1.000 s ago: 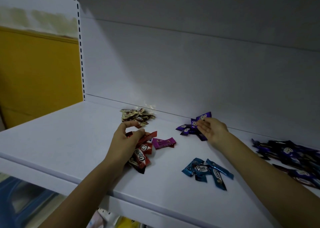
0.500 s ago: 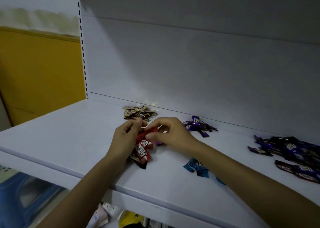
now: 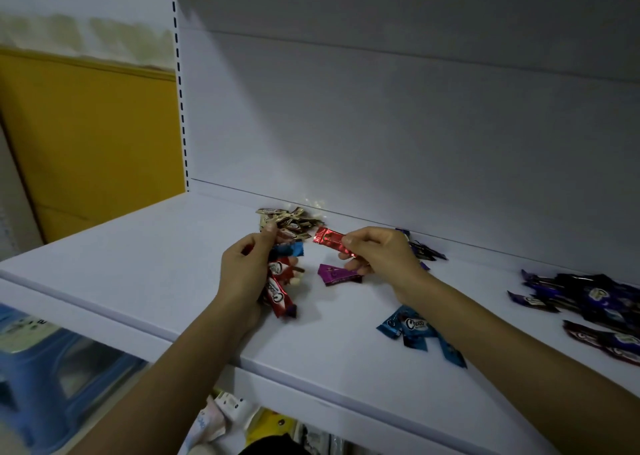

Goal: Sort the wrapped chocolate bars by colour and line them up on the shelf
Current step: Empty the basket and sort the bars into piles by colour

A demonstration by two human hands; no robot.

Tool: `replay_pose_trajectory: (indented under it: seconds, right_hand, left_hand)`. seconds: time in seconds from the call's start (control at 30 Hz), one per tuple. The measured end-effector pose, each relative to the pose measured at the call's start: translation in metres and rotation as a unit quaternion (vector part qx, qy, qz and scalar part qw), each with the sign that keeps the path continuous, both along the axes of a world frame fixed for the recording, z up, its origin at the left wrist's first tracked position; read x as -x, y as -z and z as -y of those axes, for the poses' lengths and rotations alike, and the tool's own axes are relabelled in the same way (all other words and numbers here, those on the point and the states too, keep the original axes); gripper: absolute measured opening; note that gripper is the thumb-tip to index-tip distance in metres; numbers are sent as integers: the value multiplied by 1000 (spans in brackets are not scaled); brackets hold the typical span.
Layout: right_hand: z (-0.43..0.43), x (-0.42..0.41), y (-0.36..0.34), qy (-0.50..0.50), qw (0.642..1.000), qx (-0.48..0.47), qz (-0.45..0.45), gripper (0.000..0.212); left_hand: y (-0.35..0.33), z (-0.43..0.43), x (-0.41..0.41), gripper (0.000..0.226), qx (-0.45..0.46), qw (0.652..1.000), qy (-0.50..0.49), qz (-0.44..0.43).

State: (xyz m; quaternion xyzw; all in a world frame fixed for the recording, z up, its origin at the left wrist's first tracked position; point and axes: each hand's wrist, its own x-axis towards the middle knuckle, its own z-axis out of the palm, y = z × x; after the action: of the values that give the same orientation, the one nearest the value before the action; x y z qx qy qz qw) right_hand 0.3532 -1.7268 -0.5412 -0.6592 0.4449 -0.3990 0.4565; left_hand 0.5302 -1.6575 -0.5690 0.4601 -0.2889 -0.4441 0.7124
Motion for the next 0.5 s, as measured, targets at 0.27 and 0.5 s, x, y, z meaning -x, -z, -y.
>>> replay_pose_trajectory:
  seconds: [0.27,0.5]
  right_hand:
    - [0,-74,1,31,921,297,-248,17]
    - [-19,-99,17,-145,843,369,-363,31]
  left_hand:
    - [-21,-22,-50,34,31,985,-18,-171]
    - [-14,-32,-66,34,60,979,-2,-193]
